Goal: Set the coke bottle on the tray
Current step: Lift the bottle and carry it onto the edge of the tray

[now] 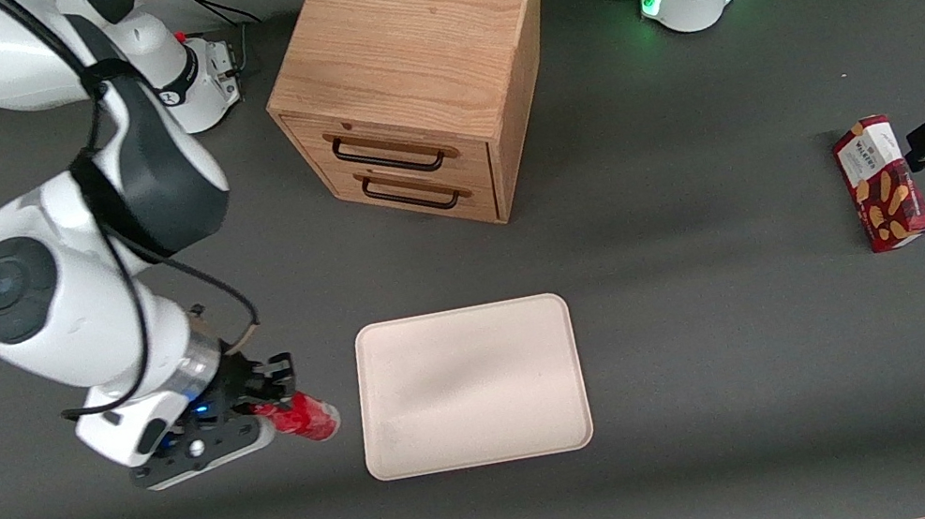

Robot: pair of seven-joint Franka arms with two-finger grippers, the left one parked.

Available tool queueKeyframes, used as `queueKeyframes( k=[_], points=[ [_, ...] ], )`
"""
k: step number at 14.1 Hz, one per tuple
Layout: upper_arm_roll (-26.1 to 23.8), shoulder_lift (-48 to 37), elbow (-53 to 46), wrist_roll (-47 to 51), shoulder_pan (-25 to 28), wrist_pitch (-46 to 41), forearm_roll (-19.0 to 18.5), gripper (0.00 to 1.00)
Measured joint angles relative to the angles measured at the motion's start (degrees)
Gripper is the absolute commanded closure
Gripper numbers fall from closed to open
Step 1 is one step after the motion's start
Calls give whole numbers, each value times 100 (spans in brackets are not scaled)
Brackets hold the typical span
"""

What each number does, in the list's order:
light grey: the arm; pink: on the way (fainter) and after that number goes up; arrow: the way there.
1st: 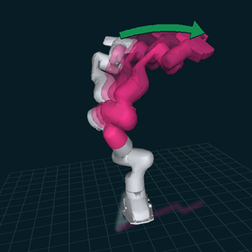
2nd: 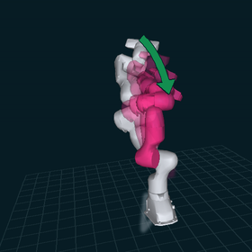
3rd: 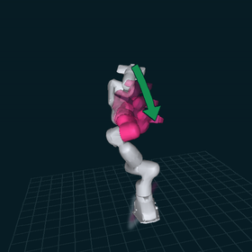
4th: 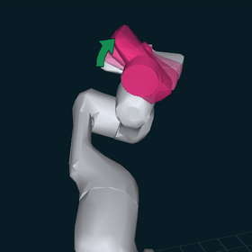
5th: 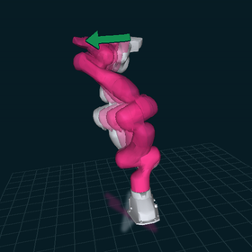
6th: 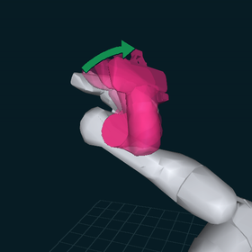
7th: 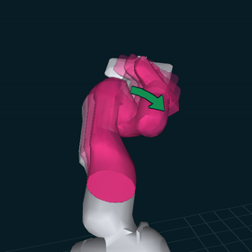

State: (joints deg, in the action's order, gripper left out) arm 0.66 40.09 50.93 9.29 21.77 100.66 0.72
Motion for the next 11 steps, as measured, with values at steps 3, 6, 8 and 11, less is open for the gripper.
queueKeyframes(
  k=[3,6,8,11],
  points=[
    [-9,270,-3,37,205,321,-27,100],
    [-11,409,-9,37,210,417,-32,100],
    [-11,552,-4,37,197,484,-32,99],
    [-11,917,1,37,193,768,-34,99]
  ],
)
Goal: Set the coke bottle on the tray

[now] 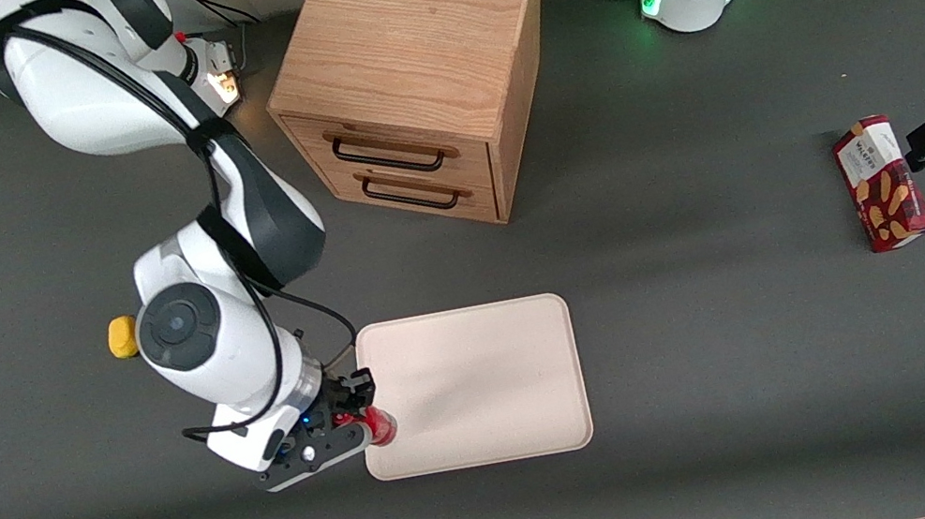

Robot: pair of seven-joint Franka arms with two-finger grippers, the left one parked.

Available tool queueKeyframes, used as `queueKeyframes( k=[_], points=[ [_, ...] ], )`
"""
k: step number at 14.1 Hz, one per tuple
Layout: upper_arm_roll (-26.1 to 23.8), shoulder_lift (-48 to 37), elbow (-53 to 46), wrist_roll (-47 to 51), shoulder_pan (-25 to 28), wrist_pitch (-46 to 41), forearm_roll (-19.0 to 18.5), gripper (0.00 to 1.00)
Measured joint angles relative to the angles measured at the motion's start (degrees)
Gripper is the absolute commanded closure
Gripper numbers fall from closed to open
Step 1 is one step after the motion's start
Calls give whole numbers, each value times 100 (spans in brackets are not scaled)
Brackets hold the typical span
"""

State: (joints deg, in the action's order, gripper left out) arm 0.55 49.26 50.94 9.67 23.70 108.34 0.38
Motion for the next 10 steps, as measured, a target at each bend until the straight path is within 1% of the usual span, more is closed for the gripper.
queueKeyframes(
  k=[3,4,10],
  points=[
    [0,275,0,0,0,185,-4,95],
    [0,312,1,0,0,223,-5,92],
    [0,366,139,0,-3,591,-9,87]
  ],
)
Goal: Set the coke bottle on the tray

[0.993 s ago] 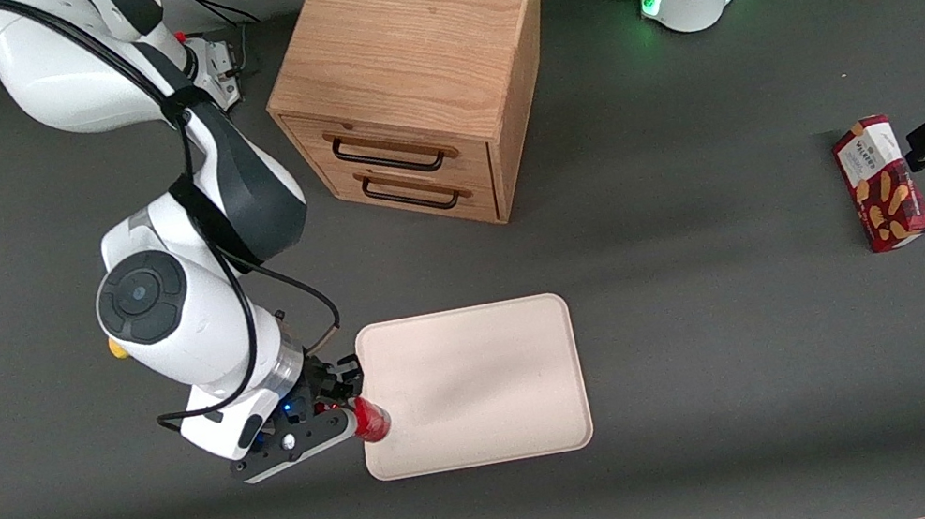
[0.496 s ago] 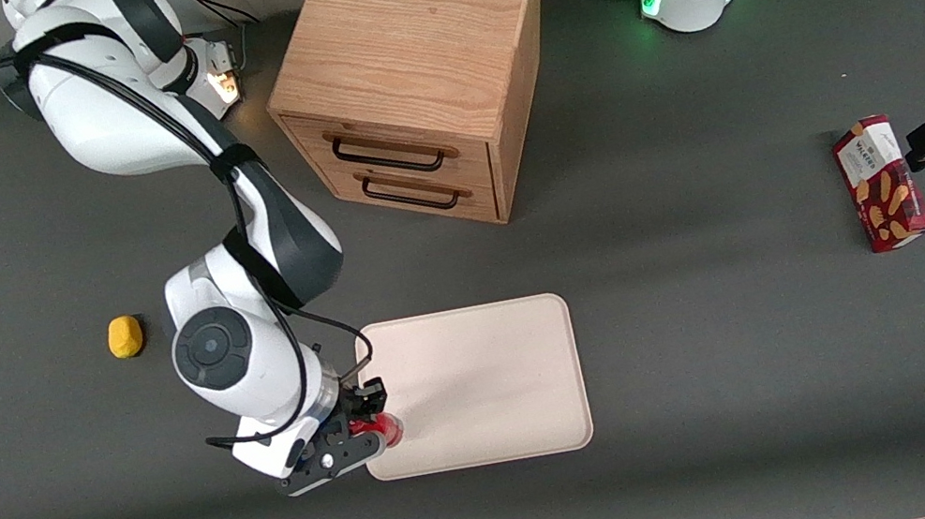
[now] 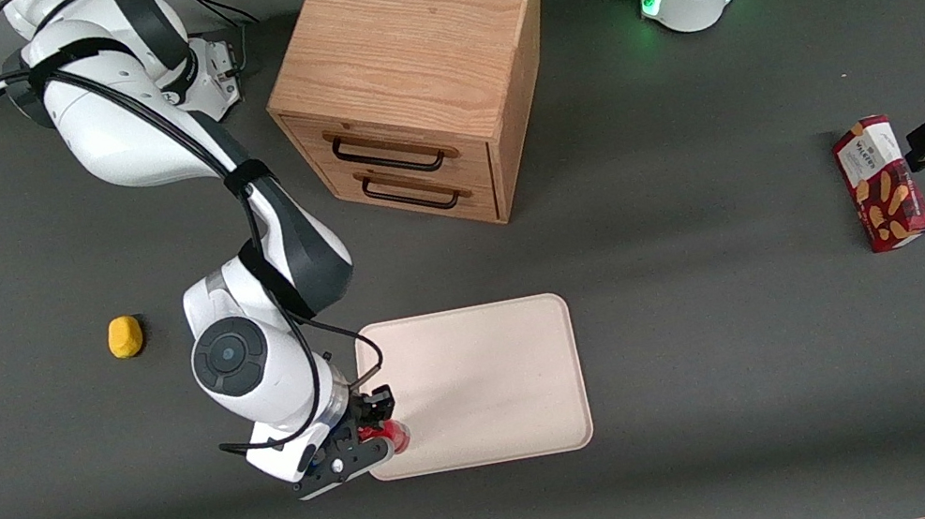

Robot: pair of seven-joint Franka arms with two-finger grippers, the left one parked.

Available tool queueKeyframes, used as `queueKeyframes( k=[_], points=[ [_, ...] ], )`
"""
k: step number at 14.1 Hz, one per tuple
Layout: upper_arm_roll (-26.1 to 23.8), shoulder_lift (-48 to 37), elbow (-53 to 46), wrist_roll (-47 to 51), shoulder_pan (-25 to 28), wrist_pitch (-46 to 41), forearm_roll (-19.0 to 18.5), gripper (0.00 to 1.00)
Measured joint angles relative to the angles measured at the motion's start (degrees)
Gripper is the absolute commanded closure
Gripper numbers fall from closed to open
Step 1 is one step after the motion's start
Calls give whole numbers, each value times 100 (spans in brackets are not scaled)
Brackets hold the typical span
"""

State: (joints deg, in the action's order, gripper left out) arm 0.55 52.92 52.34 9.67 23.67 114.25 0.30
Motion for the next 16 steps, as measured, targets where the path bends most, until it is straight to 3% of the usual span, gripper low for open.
queueKeyframes(
  k=[2,4,8,9,10,16],
  points=[
    [0,5,107,0,-3,145,0,83],
    [0,9,168,0,-9,187,0,69],
    [0,10,263,27,-18,358,0,51],
    [1,9,302,48,-19,476,0,9],
    [0,10,326,65,-19,551,0,0],
    [0,9,433,234,-19,864,0,0]
  ],
)
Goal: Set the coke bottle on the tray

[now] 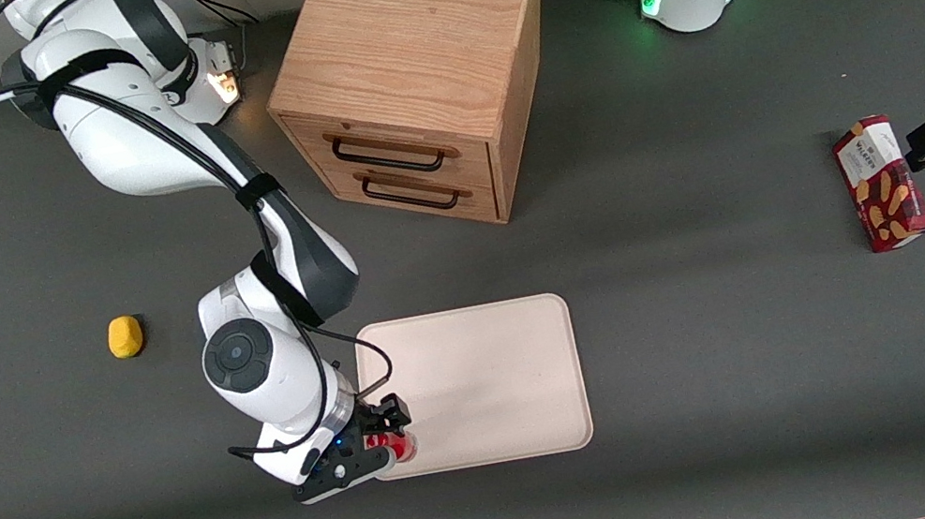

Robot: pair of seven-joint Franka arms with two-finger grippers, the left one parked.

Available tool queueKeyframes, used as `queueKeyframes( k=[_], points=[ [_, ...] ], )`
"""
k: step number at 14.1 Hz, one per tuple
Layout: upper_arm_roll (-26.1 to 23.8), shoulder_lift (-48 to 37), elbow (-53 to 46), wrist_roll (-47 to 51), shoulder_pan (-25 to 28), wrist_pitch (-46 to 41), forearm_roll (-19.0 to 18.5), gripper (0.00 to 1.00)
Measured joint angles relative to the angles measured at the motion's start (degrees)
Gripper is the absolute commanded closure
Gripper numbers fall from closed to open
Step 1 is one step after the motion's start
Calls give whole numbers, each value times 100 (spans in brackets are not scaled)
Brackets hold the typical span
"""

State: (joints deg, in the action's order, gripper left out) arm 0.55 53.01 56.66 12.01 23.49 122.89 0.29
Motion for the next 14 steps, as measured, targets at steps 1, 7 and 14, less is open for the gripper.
queueKeyframes(
  k=[1,7,14],
  points=[
    [0,0,9,3,0,19,0,0],
    [24,-192,59,54,-120,56,0,0],
    [333,-2755,2528,147,-680,-214,332,0]
  ],
)
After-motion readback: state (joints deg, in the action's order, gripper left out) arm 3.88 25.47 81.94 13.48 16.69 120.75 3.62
